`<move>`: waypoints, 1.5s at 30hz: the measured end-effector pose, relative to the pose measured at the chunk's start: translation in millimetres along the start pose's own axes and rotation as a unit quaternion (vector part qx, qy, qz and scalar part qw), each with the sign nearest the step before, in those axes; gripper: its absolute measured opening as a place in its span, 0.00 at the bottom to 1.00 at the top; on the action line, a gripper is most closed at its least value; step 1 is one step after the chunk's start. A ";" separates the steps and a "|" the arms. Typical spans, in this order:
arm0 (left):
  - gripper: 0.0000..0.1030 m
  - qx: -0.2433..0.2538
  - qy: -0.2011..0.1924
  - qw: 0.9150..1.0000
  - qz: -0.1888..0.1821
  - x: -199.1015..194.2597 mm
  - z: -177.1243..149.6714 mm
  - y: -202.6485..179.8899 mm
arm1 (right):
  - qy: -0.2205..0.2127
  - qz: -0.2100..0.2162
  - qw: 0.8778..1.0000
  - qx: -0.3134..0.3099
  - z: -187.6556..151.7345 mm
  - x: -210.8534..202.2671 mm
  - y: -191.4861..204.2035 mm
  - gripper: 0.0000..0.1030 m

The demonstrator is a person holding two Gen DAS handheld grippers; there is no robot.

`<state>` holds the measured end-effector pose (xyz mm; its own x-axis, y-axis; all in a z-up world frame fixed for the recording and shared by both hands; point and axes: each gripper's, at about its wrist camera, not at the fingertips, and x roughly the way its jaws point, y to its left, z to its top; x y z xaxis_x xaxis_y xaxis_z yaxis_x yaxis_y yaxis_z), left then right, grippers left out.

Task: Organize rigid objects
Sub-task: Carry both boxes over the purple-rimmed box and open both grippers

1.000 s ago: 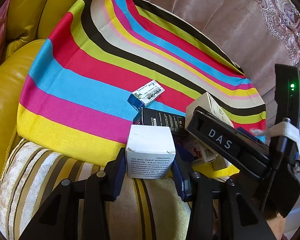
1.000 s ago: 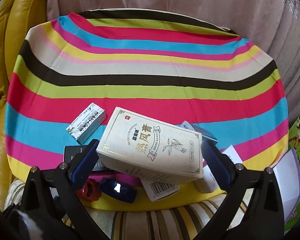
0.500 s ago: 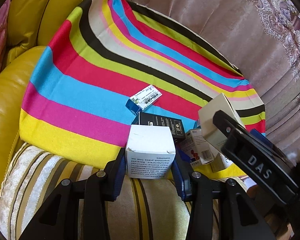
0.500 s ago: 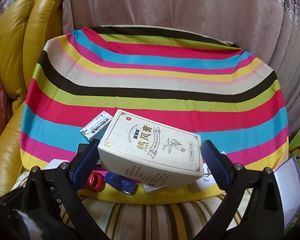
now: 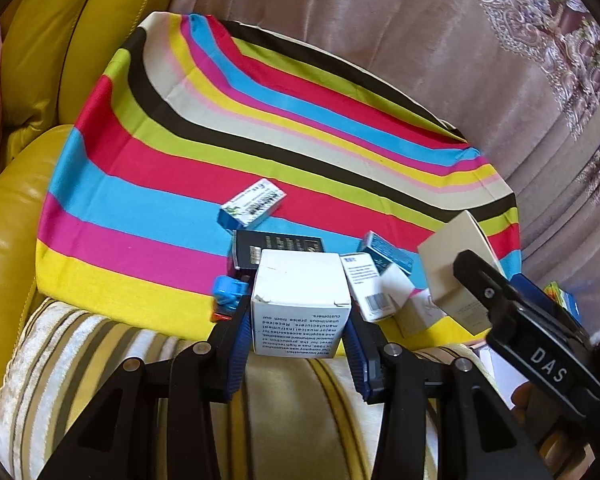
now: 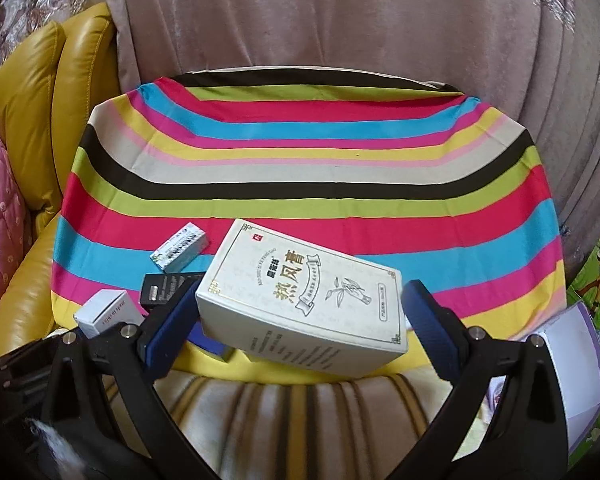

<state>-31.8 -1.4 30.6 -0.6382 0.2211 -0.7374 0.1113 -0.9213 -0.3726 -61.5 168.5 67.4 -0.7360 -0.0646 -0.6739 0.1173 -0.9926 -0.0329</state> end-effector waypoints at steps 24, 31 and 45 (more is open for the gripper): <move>0.42 0.106 0.053 0.992 -0.047 16.6 -27.6 -111.0 | 0.025 -0.058 0.993 0.098 -40.1 -41.7 -151.4 0.97; 0.42 0.153 0.079 0.982 -0.074 26.5 -42.8 -157.3 | 0.039 -0.091 0.987 0.123 -61.0 -50.3 -201.3 0.97; 0.42 0.235 0.149 0.952 -0.127 61.3 -79.9 -246.6 | 0.082 -0.144 0.972 0.167 -103.6 -59.0 -290.2 0.97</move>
<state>-37.5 264.9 32.2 -0.3470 0.4728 -0.8099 -0.4159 -0.8516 -0.3189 16.9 471.0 40.3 -0.5871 0.2107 -0.7816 -0.3201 -0.9473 -0.0149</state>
